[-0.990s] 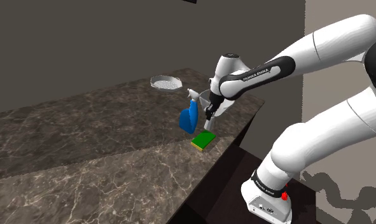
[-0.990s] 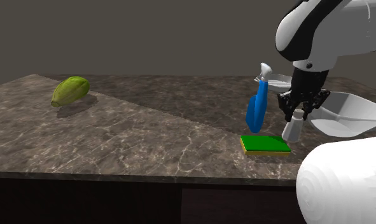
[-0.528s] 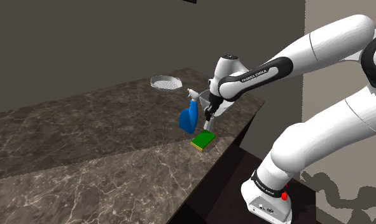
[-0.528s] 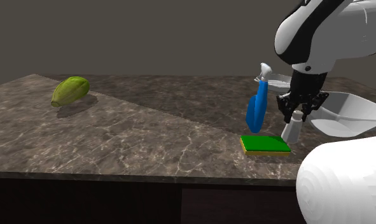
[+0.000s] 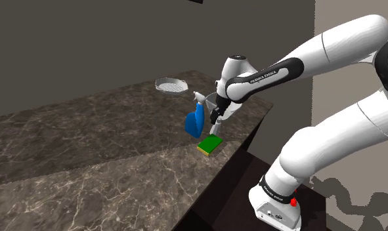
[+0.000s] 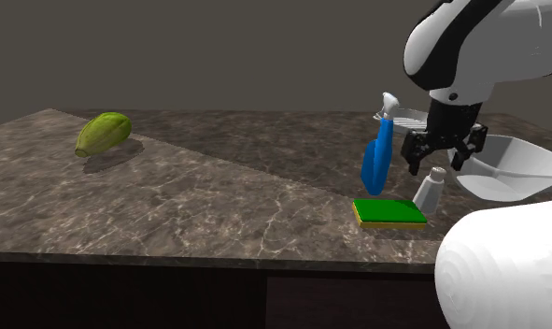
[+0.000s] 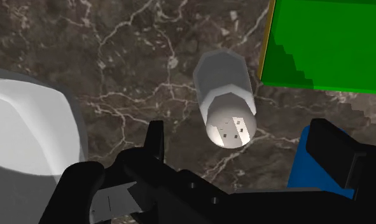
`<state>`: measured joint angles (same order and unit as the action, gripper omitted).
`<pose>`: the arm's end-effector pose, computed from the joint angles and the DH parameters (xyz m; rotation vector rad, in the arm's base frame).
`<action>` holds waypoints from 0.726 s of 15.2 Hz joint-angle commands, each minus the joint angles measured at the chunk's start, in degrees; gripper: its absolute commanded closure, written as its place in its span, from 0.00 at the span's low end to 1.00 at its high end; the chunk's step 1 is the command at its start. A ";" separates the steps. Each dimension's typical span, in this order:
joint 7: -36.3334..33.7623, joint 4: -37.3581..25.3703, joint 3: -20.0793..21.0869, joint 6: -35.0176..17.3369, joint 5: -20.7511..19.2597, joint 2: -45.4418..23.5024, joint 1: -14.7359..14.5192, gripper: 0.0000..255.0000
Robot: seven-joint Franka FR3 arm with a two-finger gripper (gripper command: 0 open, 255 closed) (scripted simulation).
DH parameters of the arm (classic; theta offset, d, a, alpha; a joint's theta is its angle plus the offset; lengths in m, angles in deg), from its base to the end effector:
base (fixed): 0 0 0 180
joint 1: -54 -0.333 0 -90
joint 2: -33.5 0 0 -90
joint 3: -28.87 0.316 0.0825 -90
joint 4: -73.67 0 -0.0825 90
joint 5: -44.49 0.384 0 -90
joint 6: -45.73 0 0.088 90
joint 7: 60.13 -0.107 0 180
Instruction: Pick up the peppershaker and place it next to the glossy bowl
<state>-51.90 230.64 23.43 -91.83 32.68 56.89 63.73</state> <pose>0.3676 -0.0988 0.3496 3.0219 0.0496 0.0721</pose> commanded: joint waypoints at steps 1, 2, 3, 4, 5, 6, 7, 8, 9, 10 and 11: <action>0.22 -1.09 0.30 3.84 0.58 2.68 -0.35 0.00; 0.37 -1.99 0.50 6.28 0.93 4.21 -0.55 0.00; 0.48 -2.77 0.66 8.18 1.19 5.32 -0.70 0.00; 0.48 -2.77 0.66 8.18 1.19 5.32 -0.70 0.00; 0.48 -2.75 0.66 8.18 1.19 5.33 -0.70 0.00; 0.48 -2.76 0.66 8.18 1.19 5.32 -0.70 0.00; 0.48 -2.76 0.66 8.18 1.19 5.32 -0.70 0.00; 0.48 -2.76 0.66 8.18 1.19 5.32 -0.70 0.00; 0.48 -2.77 0.66 8.18 1.19 5.32 -0.70 0.00; 0.48 -2.77 0.66 8.18 1.19 5.32 -0.70 0.00; 0.48 -2.77 0.66 8.18 1.19 5.32 -0.70 0.00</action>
